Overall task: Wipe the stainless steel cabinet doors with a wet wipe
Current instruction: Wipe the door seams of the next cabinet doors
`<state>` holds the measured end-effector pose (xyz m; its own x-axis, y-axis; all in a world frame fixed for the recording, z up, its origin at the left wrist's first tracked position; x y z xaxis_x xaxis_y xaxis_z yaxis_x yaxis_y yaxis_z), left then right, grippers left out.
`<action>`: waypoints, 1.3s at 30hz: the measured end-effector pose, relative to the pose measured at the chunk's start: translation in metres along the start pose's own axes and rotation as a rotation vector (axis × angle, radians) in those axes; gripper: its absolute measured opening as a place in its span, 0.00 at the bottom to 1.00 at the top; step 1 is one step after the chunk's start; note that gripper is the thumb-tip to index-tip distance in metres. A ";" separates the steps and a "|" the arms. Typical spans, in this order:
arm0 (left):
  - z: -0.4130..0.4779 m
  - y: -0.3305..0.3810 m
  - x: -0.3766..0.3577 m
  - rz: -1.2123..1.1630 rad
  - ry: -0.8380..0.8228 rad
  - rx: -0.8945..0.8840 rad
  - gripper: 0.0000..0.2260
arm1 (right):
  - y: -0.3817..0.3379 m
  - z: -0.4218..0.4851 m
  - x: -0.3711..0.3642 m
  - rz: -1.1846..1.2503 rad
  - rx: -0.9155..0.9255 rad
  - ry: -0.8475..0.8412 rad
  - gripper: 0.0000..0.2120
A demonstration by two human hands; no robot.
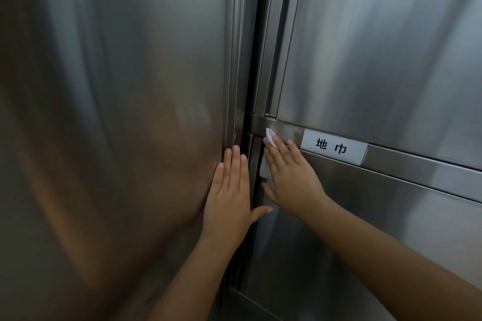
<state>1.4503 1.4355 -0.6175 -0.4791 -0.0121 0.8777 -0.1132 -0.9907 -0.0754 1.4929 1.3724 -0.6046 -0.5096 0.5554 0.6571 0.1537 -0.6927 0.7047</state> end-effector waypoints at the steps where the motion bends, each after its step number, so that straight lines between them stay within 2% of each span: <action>1: -0.004 0.002 -0.008 -0.024 -0.004 -0.001 0.48 | -0.006 0.000 0.000 -0.080 -0.020 0.002 0.35; 3: -0.010 0.004 -0.024 -0.070 -0.012 0.013 0.48 | -0.016 0.002 -0.004 -0.198 -0.058 -0.025 0.35; 6: -0.014 0.004 -0.046 -0.106 -0.038 0.049 0.47 | -0.018 0.005 -0.012 -0.250 -0.138 -0.033 0.36; 11: -0.018 0.001 -0.068 -0.152 0.039 0.098 0.45 | -0.029 0.010 -0.028 -0.313 -0.241 0.051 0.41; 15: -0.022 0.004 -0.089 -0.221 0.050 0.120 0.38 | -0.023 -0.001 -0.025 -0.281 -0.271 0.200 0.38; 19: -0.033 0.014 -0.110 -0.353 0.165 0.108 0.36 | -0.021 -0.004 -0.031 -0.195 -0.184 0.242 0.35; 24: -0.043 0.014 -0.147 -0.428 0.151 0.138 0.36 | -0.025 0.002 -0.038 -0.133 -0.059 0.279 0.34; 29: -0.053 0.019 -0.165 -0.382 0.170 0.146 0.36 | -0.026 0.010 -0.040 -0.226 -0.115 0.279 0.38; 33: -0.060 0.020 -0.165 -0.297 0.239 0.132 0.37 | -0.030 0.009 -0.043 -0.252 -0.083 0.298 0.39; 39: -0.067 0.026 -0.148 -0.201 0.217 0.144 0.40 | -0.044 -0.002 -0.059 -0.220 0.108 0.235 0.35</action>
<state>1.4600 1.4206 -0.7814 -0.6358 0.1993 0.7457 -0.1072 -0.9795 0.1703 1.5146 1.3693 -0.6753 -0.7197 0.5565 0.4151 0.1006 -0.5080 0.8555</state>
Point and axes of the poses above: each hand's wrist, its own z-axis towards the middle knuckle, its own x-axis out of the back of the hand, y = z × x, the point moved 10 cm from there along z, towards the middle knuckle, and after that the axes turned 11 degrees about -y, right-handed, at the moved point
